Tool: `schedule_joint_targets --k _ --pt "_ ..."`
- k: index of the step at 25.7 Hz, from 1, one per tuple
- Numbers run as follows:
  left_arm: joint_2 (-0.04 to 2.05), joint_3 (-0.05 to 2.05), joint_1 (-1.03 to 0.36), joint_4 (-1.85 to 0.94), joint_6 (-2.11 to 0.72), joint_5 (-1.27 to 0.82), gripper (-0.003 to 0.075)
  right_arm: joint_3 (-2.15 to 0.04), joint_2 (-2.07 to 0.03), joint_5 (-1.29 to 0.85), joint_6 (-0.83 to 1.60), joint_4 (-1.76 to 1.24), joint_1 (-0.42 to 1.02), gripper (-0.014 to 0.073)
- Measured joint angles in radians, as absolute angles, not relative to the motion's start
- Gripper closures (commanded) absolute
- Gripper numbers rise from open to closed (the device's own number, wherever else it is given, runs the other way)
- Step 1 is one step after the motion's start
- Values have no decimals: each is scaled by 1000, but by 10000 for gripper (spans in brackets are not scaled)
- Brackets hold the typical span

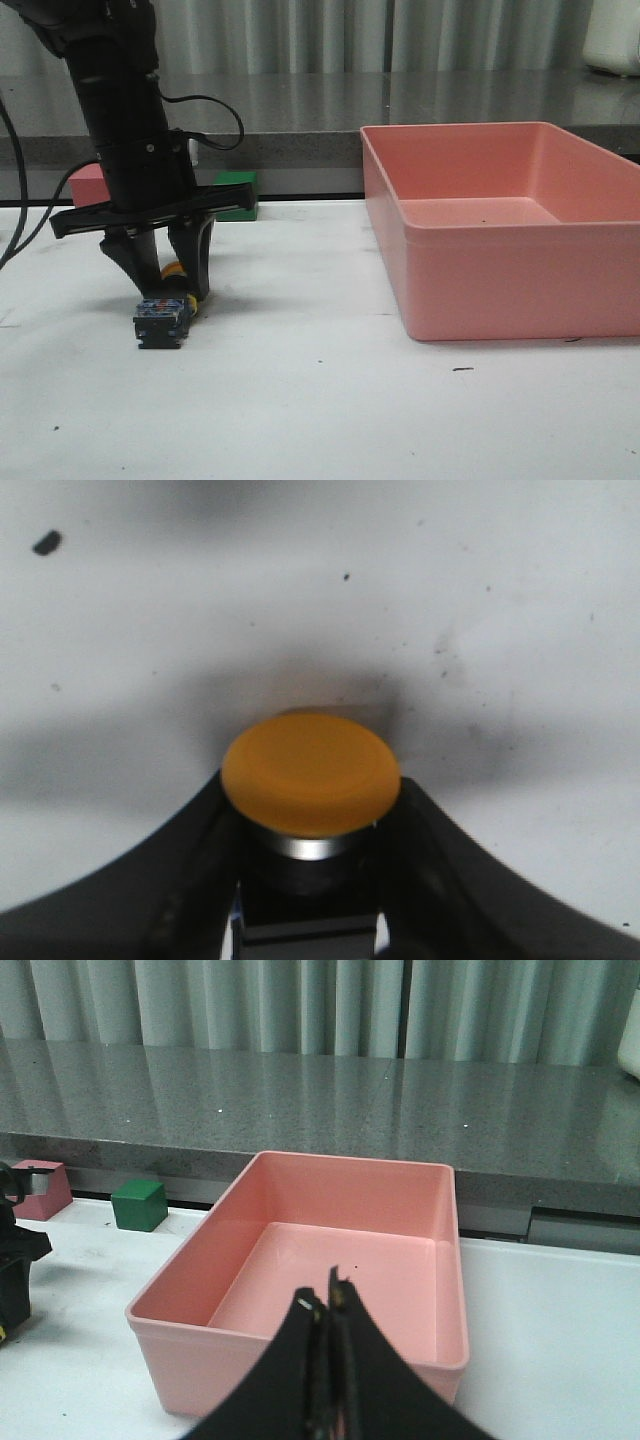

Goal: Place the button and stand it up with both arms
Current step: 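Lift the button with the left gripper and swing it upward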

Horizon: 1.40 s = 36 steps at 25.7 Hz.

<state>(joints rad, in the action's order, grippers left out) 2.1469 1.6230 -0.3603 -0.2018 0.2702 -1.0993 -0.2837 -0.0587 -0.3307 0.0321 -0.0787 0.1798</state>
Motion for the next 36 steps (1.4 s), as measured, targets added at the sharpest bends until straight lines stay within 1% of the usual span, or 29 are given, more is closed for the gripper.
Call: schedule_joint_targets --k 3,11,15,20,25,27,32,34,36 --pt "2147 1623 -360 -202 259 -1103 638 -284 -59 -331 32 -79 180 654" --pt "2138 1623 -379 -174 210 -1103 638 -284 -59 -331 32 -79 180 654" --pt "2049 1575 -419 -89 202 -1009 638 -284 -59 -331 32 -79 180 654" --pt "1825 1359 -447 -64 198 -729 638 -284 -59 -331 32 -79 180 654" --pt "1527 1008 -447 0 198 -341 638 -284 -59 -331 32 -79 180 654" --pt "1406 864 -447 16 198 -182 638 -284 -59 -331 32 -79 180 654" --pt "1083 513 -447 32 177 320 638 -284 -59 -331 32 -79 180 654" --pt "1006 422 -447 34 147 433 638 -284 -59 -331 32 -79 180 654" --pt "956 367 -447 34 128 479 638 -284 -59 -331 34 -79 180 654"
